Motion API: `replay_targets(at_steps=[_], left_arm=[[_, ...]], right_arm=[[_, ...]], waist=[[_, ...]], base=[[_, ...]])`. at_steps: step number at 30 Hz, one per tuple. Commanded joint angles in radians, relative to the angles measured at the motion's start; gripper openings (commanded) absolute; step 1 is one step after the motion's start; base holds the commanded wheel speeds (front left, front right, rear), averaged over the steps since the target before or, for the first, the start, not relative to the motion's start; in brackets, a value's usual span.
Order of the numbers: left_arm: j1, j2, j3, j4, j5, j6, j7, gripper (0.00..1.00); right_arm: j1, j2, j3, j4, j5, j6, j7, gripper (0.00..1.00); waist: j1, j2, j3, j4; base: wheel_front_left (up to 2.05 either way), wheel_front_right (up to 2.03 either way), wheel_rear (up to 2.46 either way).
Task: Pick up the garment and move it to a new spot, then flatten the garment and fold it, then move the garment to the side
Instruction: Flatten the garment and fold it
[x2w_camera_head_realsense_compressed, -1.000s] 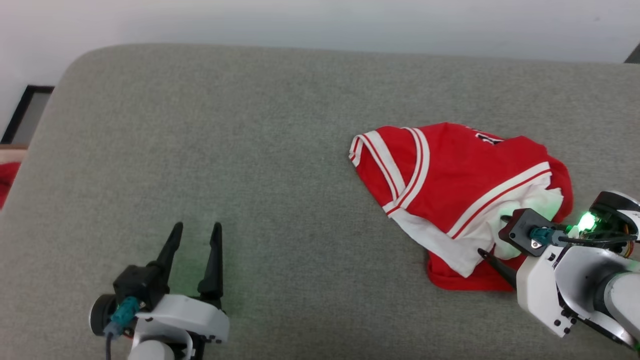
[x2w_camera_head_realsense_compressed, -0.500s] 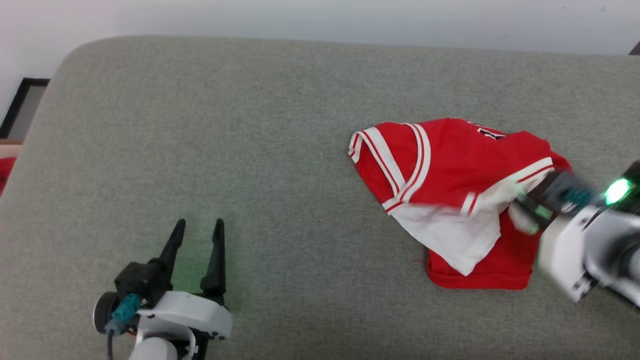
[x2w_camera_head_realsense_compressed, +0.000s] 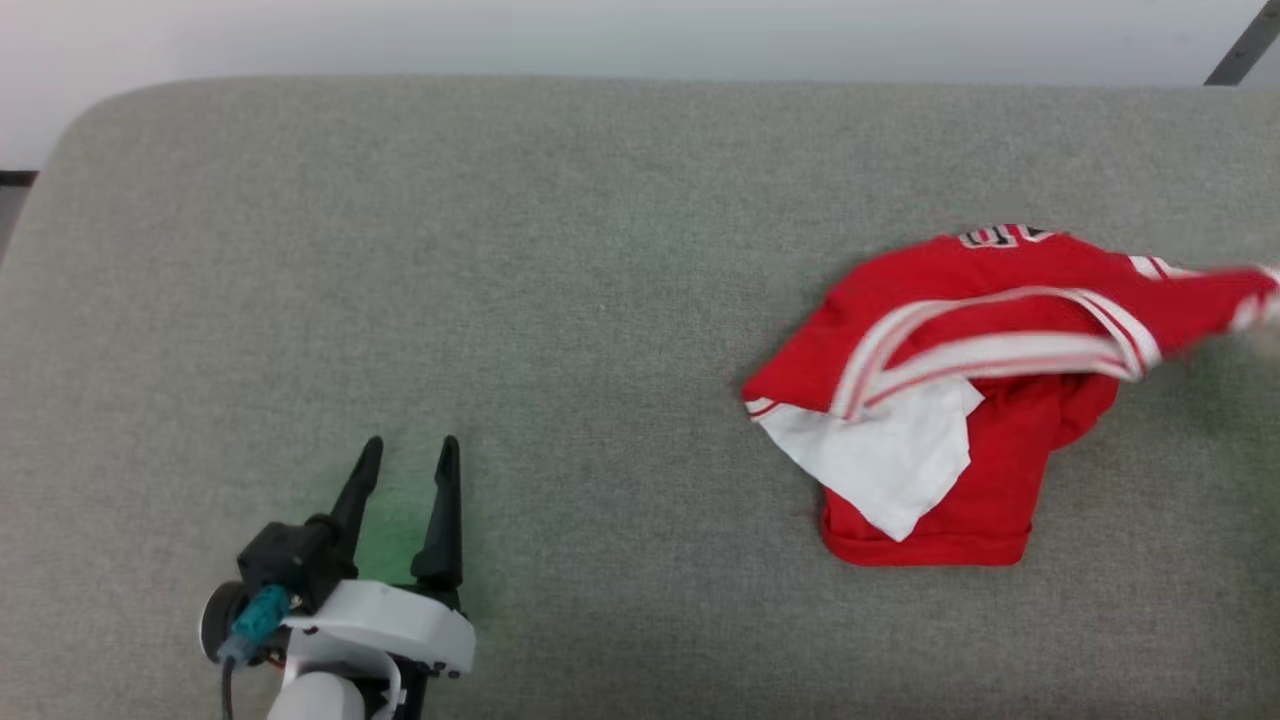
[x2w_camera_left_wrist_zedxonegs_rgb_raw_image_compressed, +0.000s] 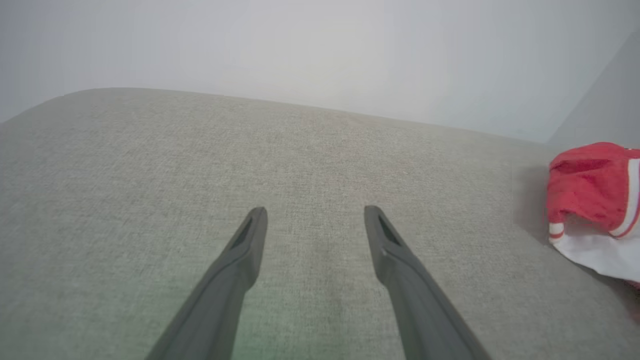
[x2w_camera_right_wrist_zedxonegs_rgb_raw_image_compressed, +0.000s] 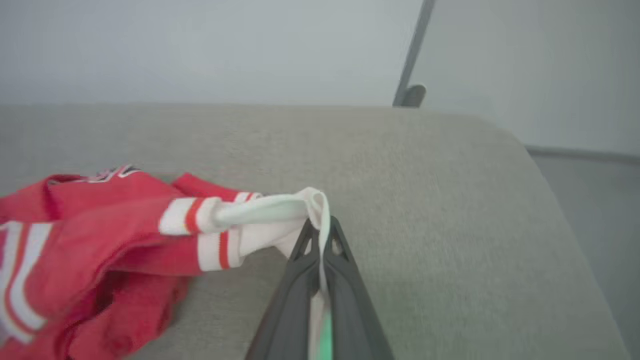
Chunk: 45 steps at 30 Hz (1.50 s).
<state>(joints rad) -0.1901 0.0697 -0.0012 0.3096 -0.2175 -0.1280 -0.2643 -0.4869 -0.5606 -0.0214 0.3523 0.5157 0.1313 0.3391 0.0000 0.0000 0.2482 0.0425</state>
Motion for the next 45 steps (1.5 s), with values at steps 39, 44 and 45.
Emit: replay_targets(at_steps=[39, 44, 45], left_arm=[[-0.316, 0.364, -0.461, -0.047, -0.289, -0.002, 0.369, 1.0], [-0.492, 0.406, -0.675, -0.088, -0.572, -0.001, 0.734, 1.0], [-0.525, 0.407, -0.697, -0.081, -0.6, -0.001, 0.773, 1.0]], right_arm=[[0.272, 0.108, -0.072, -0.104, -0.049, -0.001, -0.368, 1.0], [0.291, 0.184, -0.016, -0.263, -0.043, -0.001, -0.321, 1.0], [0.29, 0.196, -0.008, -0.283, -0.044, -0.001, -0.314, 1.0]], waist=[[0.0, 0.0, -0.056, -0.147], [0.0, 0.0, -0.031, -0.204], [0.0, 0.0, -0.023, -0.213]], base=[[0.0, 0.0, 0.0], [0.0, 0.0, 0.0], [0.0, 0.0, 0.0]])
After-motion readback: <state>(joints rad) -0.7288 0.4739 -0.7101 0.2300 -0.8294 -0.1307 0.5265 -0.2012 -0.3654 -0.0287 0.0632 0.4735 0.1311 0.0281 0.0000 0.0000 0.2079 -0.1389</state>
